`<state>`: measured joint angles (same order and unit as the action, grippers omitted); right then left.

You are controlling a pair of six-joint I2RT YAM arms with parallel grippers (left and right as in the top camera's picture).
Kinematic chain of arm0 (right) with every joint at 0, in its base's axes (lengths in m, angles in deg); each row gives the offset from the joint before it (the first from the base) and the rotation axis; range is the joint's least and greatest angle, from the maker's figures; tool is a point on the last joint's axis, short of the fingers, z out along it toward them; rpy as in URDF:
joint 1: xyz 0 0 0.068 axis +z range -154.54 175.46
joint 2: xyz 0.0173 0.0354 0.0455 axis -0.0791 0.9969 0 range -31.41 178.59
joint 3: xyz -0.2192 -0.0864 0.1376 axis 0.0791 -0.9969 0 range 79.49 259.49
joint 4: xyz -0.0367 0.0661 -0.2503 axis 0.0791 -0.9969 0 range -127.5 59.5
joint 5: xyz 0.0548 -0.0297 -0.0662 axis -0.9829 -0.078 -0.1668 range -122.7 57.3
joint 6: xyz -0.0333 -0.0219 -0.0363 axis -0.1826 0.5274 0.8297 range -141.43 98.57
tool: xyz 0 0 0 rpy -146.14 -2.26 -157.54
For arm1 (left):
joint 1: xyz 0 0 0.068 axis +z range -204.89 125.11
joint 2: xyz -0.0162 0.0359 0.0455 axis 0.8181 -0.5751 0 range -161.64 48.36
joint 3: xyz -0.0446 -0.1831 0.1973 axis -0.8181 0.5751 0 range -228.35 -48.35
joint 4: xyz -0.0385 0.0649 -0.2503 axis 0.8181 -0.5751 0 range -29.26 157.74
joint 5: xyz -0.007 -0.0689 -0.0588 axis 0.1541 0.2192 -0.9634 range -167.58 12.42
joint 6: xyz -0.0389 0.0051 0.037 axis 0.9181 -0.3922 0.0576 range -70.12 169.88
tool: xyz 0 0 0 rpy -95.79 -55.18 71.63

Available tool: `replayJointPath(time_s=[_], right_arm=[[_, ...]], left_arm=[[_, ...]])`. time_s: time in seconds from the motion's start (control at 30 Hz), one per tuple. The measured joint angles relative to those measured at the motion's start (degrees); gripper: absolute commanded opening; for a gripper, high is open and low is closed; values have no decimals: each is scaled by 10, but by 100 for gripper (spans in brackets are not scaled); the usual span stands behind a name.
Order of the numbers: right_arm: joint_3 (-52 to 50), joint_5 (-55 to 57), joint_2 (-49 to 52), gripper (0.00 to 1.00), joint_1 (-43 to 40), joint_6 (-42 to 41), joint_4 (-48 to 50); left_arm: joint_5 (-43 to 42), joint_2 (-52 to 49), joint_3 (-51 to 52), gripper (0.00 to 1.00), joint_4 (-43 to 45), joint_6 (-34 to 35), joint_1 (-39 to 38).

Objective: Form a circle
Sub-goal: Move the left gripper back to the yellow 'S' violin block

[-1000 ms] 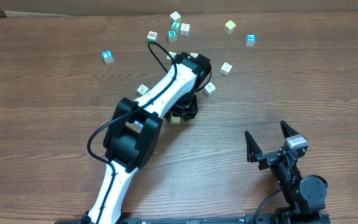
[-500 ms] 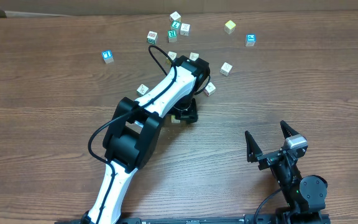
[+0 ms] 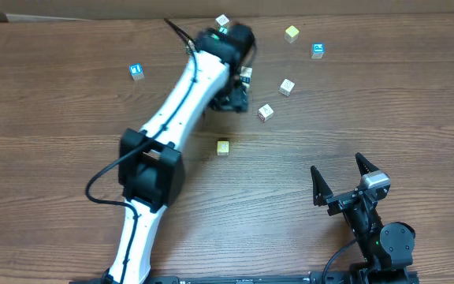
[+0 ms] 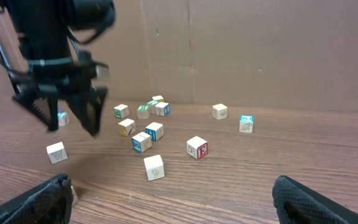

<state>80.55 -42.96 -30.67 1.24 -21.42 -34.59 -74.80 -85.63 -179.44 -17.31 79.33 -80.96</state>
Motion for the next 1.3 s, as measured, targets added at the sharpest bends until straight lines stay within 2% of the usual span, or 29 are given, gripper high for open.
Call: replayJointPath(time_s=[0.13,0.2,0.23,0.37,0.43,0.6,0.7,0.93,1.3], right_arm=[[0,0,0,100,0,0,0],[0,0,0,100,0,0,0],[0,0,0,100,0,0,0],[0,0,0,100,0,0,0],[0,0,0,100,0,0,0],[0,0,0,100,0,0,0],[0,0,0,100,0,0,0],[0,0,0,100,0,0,0],[0,0,0,100,0,0,0]], left_arm=[[3,0,-4,41,0,-33,44],[3,0,-4,32,2,-46,59],[5,0,-4,31,5,-57,67],[5,0,-3,46,18,-119,89],[5,0,-3,64,19,-149,94],[5,0,-1,75,23,-192,97],[5,0,13,76,34,-208,99],[7,0,73,68,76,-239,101],[26,0,150,64,148,-242,104]])
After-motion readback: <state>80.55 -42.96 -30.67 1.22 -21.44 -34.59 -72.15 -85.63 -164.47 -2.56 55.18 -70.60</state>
